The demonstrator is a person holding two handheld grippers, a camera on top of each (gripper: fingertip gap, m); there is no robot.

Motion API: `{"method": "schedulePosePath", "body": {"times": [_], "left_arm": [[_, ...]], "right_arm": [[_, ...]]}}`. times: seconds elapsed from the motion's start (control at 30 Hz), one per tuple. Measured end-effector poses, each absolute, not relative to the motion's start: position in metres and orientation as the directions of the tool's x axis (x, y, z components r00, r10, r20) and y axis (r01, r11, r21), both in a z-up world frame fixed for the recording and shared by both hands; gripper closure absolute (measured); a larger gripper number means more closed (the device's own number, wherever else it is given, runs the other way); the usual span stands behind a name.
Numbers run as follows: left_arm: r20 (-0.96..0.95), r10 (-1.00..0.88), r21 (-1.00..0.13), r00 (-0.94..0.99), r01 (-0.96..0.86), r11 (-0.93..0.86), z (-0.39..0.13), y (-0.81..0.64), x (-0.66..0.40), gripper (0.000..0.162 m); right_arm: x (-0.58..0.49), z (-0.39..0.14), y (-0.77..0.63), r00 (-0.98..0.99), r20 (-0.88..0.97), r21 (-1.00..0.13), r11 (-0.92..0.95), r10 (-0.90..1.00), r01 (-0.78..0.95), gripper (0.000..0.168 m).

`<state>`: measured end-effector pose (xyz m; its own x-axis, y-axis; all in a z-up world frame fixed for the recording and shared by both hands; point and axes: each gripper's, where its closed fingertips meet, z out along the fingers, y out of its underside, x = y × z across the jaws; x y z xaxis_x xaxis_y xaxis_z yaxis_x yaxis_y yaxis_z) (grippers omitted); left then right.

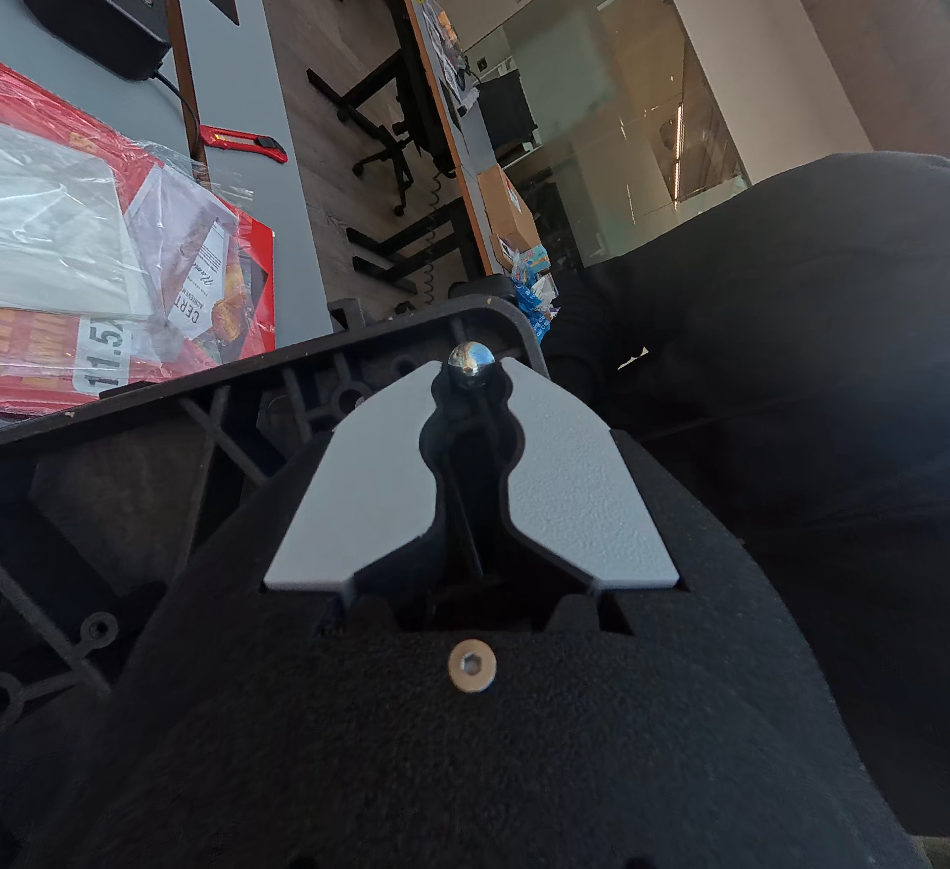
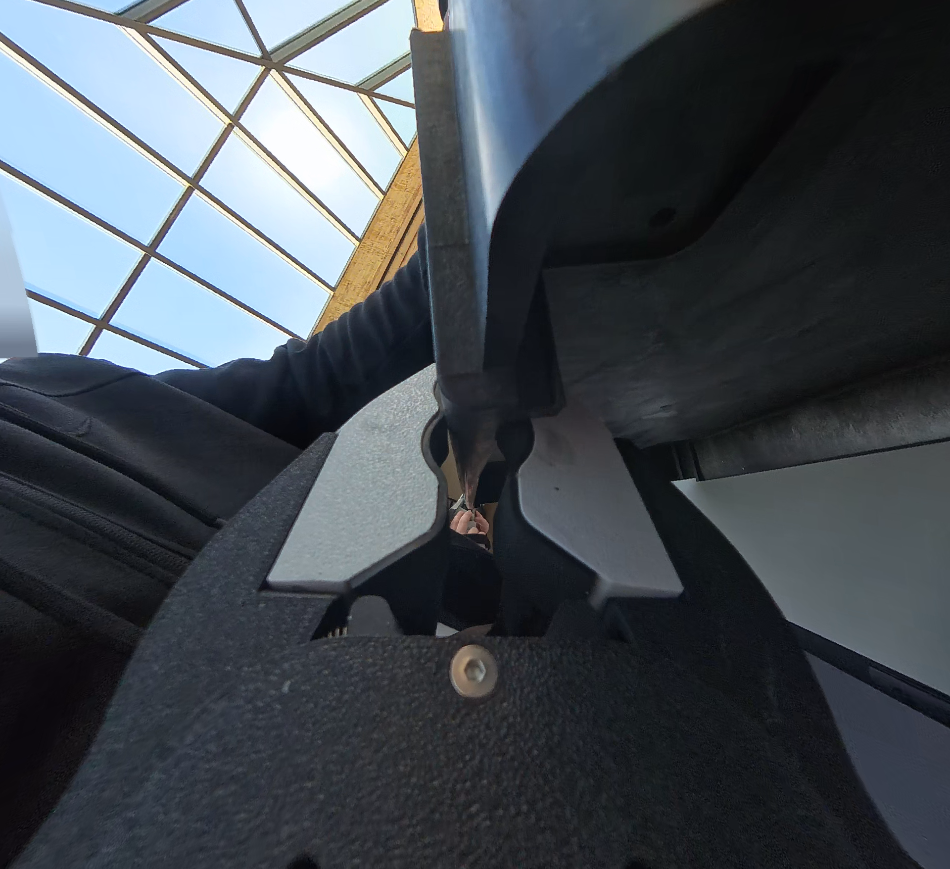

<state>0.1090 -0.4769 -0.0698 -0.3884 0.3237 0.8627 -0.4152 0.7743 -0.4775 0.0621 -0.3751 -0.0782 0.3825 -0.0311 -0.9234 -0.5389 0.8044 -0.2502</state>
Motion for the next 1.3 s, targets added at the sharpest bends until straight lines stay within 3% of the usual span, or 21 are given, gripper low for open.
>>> {"method": "schedulePosePath", "body": {"times": [0.77,1.03,1.3], "left_arm": [[0.855,0.306,-0.492,-0.418,-0.468,0.734,-0.066,-0.476,0.124,0.140],[0.840,0.297,-0.507,-0.454,-0.462,0.728,-0.067,-0.483,0.124,0.157],[0.827,0.279,-0.512,-0.487,-0.448,0.733,-0.069,-0.484,0.127,0.151]], "right_arm": [[0.065,-0.076,-0.376,0.389,-0.921,-0.250,0.802,-0.024,-0.543,0.153],[0.066,-0.076,-0.376,0.389,-0.921,-0.252,0.801,-0.026,-0.543,0.154],[0.066,-0.075,-0.376,0.393,-0.919,-0.253,0.801,-0.025,-0.542,0.153]]}}
